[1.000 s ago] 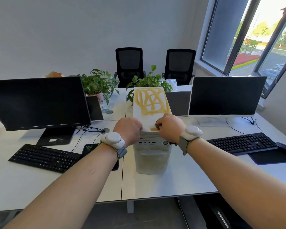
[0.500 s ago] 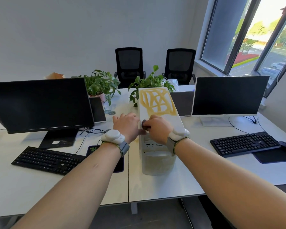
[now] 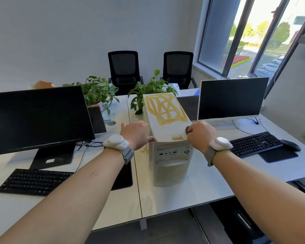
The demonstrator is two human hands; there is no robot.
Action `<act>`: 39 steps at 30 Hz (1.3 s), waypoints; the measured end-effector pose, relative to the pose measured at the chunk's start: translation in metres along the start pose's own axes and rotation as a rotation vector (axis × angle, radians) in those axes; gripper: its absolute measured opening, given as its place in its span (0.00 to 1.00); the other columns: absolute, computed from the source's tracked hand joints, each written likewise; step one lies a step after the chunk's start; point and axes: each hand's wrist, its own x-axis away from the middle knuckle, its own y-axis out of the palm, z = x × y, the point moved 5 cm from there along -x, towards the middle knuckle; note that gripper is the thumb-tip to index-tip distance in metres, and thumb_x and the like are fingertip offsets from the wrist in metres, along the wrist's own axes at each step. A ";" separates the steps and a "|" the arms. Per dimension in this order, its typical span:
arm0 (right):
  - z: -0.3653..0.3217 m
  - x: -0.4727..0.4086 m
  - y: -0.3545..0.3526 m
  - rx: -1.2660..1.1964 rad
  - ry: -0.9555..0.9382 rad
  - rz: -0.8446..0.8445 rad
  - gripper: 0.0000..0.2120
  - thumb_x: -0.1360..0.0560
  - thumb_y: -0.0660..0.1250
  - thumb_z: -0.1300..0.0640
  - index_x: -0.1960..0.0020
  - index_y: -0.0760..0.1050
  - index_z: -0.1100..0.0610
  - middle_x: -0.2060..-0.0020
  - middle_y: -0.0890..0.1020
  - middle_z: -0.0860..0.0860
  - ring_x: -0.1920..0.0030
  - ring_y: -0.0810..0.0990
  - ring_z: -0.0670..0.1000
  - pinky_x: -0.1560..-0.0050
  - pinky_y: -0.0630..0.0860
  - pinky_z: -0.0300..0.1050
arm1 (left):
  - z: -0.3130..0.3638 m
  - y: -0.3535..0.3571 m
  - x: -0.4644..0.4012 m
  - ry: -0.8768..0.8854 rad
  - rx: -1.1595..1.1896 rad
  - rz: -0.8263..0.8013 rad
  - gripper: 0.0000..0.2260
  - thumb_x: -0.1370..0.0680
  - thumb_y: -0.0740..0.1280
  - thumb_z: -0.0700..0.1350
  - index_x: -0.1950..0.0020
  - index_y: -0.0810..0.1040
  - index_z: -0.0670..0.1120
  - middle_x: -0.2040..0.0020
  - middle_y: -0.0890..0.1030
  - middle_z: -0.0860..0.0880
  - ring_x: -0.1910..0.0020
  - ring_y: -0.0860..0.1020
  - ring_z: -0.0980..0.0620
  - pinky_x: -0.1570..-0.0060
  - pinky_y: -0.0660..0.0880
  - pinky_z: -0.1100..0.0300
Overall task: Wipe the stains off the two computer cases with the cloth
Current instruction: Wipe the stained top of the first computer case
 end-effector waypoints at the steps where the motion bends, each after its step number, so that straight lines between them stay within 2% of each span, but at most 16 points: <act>1: -0.003 -0.004 -0.003 0.035 0.030 -0.042 0.15 0.24 0.56 0.57 0.58 0.82 0.54 0.54 0.78 0.51 0.63 0.74 0.50 0.65 0.70 0.41 | 0.002 0.000 -0.004 -0.010 0.036 -0.024 0.33 0.23 0.62 0.71 0.30 0.75 0.48 0.32 0.78 0.51 0.33 0.75 0.46 0.36 0.65 0.42; 5: -0.038 -0.016 -0.005 0.072 -0.096 -0.135 0.12 0.29 0.59 0.61 0.60 0.81 0.53 0.58 0.78 0.49 0.59 0.77 0.54 0.65 0.70 0.39 | 0.010 -0.005 -0.027 -0.090 0.106 -0.078 0.27 0.20 0.67 0.61 0.26 0.72 0.47 0.28 0.75 0.48 0.30 0.73 0.44 0.32 0.65 0.41; 7: -0.061 -0.018 0.002 0.000 -0.206 -0.165 0.14 0.30 0.60 0.64 0.59 0.82 0.50 0.58 0.77 0.48 0.58 0.77 0.55 0.63 0.74 0.41 | 0.012 -0.005 -0.041 -0.122 0.148 -0.152 0.26 0.23 0.73 0.54 0.29 0.75 0.45 0.31 0.77 0.45 0.32 0.75 0.43 0.33 0.71 0.45; 10: -0.078 -0.021 0.015 -0.180 -0.392 -0.275 0.15 0.24 0.64 0.59 0.50 0.86 0.44 0.53 0.80 0.46 0.54 0.79 0.54 0.52 0.81 0.49 | 0.015 -0.006 -0.058 -0.118 0.144 -0.270 0.17 0.27 0.78 0.49 0.42 0.84 0.42 0.44 0.84 0.43 0.48 0.81 0.44 0.51 0.76 0.55; 12: -0.073 -0.036 0.009 -0.328 -0.382 -0.397 0.12 0.24 0.68 0.59 0.52 0.87 0.46 0.55 0.84 0.47 0.54 0.81 0.52 0.54 0.80 0.45 | 0.015 -0.009 -0.065 -0.114 0.083 -0.347 0.15 0.27 0.78 0.51 0.46 0.86 0.44 0.51 0.85 0.45 0.52 0.81 0.45 0.56 0.74 0.57; 14: -0.062 -0.058 0.000 -0.395 -0.308 -0.443 0.08 0.26 0.70 0.61 0.54 0.88 0.52 0.56 0.86 0.50 0.57 0.81 0.50 0.58 0.79 0.41 | 0.014 -0.012 -0.070 -0.132 0.036 -0.392 0.16 0.27 0.78 0.55 0.48 0.85 0.45 0.51 0.84 0.47 0.51 0.80 0.46 0.52 0.75 0.56; 16: -0.047 -0.087 -0.006 -0.326 -0.222 -0.316 0.09 0.27 0.68 0.57 0.53 0.87 0.55 0.55 0.86 0.52 0.56 0.82 0.52 0.55 0.82 0.44 | 0.015 -0.013 -0.078 -0.164 0.027 -0.407 0.15 0.29 0.79 0.56 0.49 0.83 0.48 0.50 0.81 0.49 0.53 0.77 0.49 0.50 0.76 0.55; 18: -0.042 -0.091 -0.002 -0.155 -0.172 -0.207 0.12 0.28 0.63 0.56 0.54 0.85 0.53 0.55 0.84 0.51 0.59 0.82 0.54 0.56 0.82 0.47 | 0.015 -0.015 -0.081 -0.170 0.025 -0.430 0.18 0.30 0.80 0.55 0.49 0.84 0.45 0.46 0.84 0.47 0.55 0.77 0.50 0.53 0.75 0.56; 20: -0.051 -0.079 0.012 -0.010 -0.238 -0.182 0.11 0.27 0.61 0.59 0.54 0.83 0.53 0.52 0.78 0.49 0.62 0.77 0.52 0.60 0.76 0.43 | 0.018 -0.014 -0.086 -0.172 0.044 -0.448 0.18 0.31 0.82 0.53 0.51 0.84 0.43 0.48 0.85 0.46 0.57 0.76 0.49 0.57 0.72 0.57; 23: -0.074 -0.060 0.020 -0.045 -0.364 -0.170 0.12 0.25 0.63 0.60 0.50 0.84 0.51 0.48 0.74 0.49 0.56 0.77 0.55 0.58 0.72 0.43 | 0.020 -0.015 -0.089 -0.163 0.074 -0.451 0.16 0.33 0.83 0.50 0.55 0.79 0.46 0.56 0.79 0.47 0.60 0.73 0.48 0.61 0.69 0.59; 26: -0.080 -0.054 0.018 -0.165 -0.458 -0.278 0.11 0.25 0.65 0.55 0.53 0.86 0.46 0.54 0.79 0.48 0.55 0.79 0.54 0.55 0.80 0.47 | 0.024 -0.017 -0.087 -0.139 0.039 -0.443 0.17 0.32 0.83 0.51 0.55 0.83 0.41 0.60 0.80 0.45 0.64 0.72 0.48 0.65 0.68 0.59; 29: -0.065 -0.065 0.011 -0.344 -0.368 -0.451 0.07 0.27 0.70 0.55 0.57 0.86 0.55 0.60 0.84 0.51 0.59 0.80 0.55 0.59 0.80 0.46 | 0.025 -0.018 -0.085 -0.110 0.017 -0.436 0.17 0.30 0.81 0.52 0.57 0.83 0.39 0.65 0.76 0.46 0.66 0.70 0.48 0.69 0.64 0.59; 31: -0.050 -0.083 0.009 -0.399 -0.195 -0.408 0.08 0.28 0.70 0.55 0.54 0.84 0.59 0.61 0.82 0.52 0.61 0.78 0.54 0.58 0.77 0.45 | 0.019 -0.017 -0.083 -0.087 0.028 -0.417 0.19 0.31 0.81 0.54 0.53 0.85 0.39 0.62 0.79 0.45 0.63 0.73 0.47 0.65 0.68 0.58; 33: -0.044 -0.096 0.008 -0.299 -0.099 -0.234 0.09 0.27 0.66 0.56 0.53 0.85 0.57 0.58 0.82 0.50 0.60 0.79 0.54 0.56 0.78 0.45 | 0.011 -0.015 -0.081 -0.078 0.056 -0.365 0.23 0.33 0.82 0.57 0.47 0.86 0.43 0.52 0.84 0.45 0.55 0.79 0.46 0.55 0.76 0.55; 36: -0.066 -0.082 0.020 -0.114 -0.164 -0.162 0.13 0.25 0.63 0.60 0.47 0.83 0.50 0.46 0.76 0.49 0.53 0.77 0.54 0.55 0.74 0.43 | 0.003 -0.016 -0.075 -0.090 0.014 -0.249 0.35 0.35 0.81 0.63 0.34 0.78 0.49 0.36 0.77 0.48 0.36 0.74 0.42 0.37 0.74 0.43; 39: -0.102 -0.065 0.024 -0.069 -0.292 -0.189 0.13 0.24 0.63 0.59 0.46 0.82 0.47 0.46 0.73 0.49 0.52 0.76 0.55 0.55 0.73 0.44 | 0.001 -0.016 -0.074 -0.087 -0.026 -0.233 0.41 0.36 0.80 0.66 0.30 0.72 0.48 0.32 0.72 0.47 0.32 0.69 0.40 0.34 0.69 0.41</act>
